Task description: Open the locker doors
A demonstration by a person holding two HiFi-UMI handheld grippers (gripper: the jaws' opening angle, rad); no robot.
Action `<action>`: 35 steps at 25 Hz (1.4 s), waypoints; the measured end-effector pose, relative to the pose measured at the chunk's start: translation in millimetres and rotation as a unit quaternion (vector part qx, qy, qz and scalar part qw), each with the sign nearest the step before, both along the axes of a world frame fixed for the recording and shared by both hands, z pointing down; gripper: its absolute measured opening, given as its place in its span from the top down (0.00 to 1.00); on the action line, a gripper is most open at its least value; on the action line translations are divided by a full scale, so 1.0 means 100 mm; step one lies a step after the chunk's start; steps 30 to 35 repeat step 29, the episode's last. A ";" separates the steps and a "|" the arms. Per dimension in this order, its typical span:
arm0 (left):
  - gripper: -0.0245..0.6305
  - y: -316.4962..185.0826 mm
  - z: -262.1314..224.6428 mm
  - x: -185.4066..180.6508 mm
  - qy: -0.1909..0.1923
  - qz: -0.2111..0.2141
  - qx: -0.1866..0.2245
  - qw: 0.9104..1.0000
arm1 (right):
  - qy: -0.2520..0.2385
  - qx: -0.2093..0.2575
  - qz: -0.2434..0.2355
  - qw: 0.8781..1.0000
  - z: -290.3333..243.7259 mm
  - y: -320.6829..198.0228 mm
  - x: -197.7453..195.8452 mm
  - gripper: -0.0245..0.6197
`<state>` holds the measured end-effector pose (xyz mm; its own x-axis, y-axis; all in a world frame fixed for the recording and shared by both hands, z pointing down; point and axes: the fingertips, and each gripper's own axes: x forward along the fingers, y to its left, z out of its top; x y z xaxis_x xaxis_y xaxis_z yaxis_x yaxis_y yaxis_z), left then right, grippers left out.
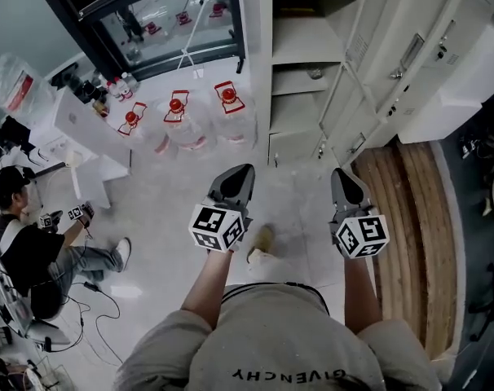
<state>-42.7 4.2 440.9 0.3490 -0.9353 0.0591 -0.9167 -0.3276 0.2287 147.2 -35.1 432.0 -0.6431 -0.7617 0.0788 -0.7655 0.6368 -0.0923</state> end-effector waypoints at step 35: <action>0.96 0.27 -0.59 0.13 -0.026 -0.007 0.060 0.998 | -0.011 0.014 0.020 1.000 -0.25 0.29 0.39 0.96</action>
